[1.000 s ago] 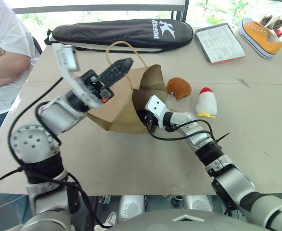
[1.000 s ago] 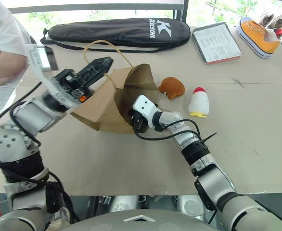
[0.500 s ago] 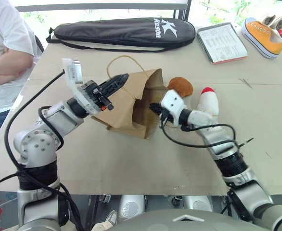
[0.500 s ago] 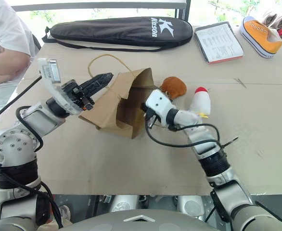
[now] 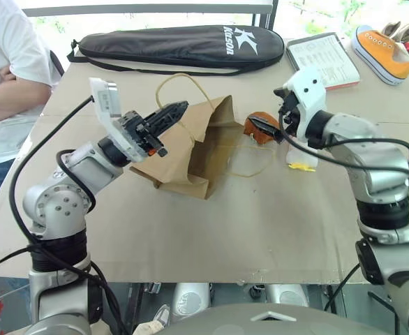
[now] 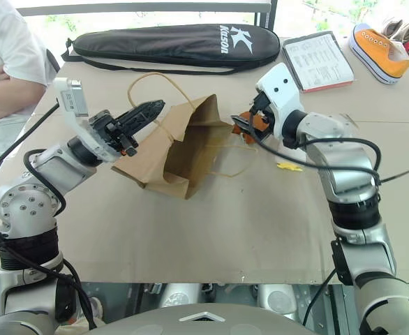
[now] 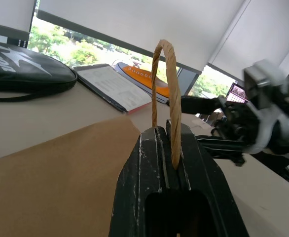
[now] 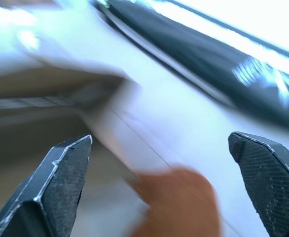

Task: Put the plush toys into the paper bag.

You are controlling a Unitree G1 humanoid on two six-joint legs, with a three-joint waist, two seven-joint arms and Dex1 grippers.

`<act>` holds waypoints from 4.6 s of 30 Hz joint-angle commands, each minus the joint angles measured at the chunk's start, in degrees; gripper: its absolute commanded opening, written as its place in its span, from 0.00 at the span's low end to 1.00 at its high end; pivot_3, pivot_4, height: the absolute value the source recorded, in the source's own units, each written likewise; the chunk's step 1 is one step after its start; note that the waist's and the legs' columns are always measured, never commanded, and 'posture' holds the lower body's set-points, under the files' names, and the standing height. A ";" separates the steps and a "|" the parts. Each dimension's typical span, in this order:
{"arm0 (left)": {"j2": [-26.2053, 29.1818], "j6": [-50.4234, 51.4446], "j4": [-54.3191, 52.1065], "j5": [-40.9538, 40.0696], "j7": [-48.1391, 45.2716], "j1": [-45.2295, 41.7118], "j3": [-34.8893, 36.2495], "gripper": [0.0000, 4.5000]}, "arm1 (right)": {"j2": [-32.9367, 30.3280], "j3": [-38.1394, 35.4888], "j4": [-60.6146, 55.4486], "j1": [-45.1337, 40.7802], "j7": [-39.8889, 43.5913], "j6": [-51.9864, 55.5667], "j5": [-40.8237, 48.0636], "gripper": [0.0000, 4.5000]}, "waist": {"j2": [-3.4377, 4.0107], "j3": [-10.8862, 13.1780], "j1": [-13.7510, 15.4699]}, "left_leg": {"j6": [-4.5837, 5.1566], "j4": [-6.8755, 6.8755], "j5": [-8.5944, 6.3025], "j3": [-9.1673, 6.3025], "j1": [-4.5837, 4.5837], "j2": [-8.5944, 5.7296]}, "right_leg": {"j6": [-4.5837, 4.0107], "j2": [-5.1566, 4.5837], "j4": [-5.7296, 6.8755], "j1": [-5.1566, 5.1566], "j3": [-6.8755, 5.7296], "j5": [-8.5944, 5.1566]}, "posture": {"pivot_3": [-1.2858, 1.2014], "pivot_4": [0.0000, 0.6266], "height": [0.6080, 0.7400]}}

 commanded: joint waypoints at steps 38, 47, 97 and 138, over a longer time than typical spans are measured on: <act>-3.95 -1.41 -1.79 -7.57 4.87 2.75 7.29 0.00 | -8.76 11.48 -8.55 -11.95 16.64 1.10 8.33 0.01 | 0.02 0.06 0.00 | 0.00 0.00 0.00 -0.03 -0.13 0.05 | 0.01 -0.02 -0.05 -0.10 0.12 0.00 | 0.52 0.24 1.00; -5.12 -2.04 -2.97 -6.95 4.85 4.04 6.42 0.00 | 2.84 22.16 6.93 -17.37 22.27 -8.24 4.06 0.33 | 0.03 0.07 0.03 | 0.00 -0.01 0.00 -0.04 -0.14 0.07 | 0.00 0.00 -0.06 -0.10 -0.01 0.00 | 0.52 0.24 1.00; -7.00 -0.63 -3.99 -12.92 5.36 1.57 4.28 0.00 | 2.04 13.19 2.08 -5.65 17.76 -6.76 10.17 0.01 | -0.03 0.07 0.31 | -0.01 0.22 0.02 -0.58 -0.73 -0.02 | 0.03 0.11 -0.17 -0.27 -0.21 0.01 | 0.52 0.24 1.00; -6.25 0.98 -0.98 -8.08 -2.66 -0.78 -5.44 0.00 | -6.56 14.19 -7.09 2.22 19.78 -2.99 6.85 0.01 | -0.01 0.09 -0.34 | -0.02 0.11 0.03 -0.46 -0.42 0.05 | 0.01 0.37 -0.06 -0.22 0.15 -0.01 | 0.52 0.24 1.00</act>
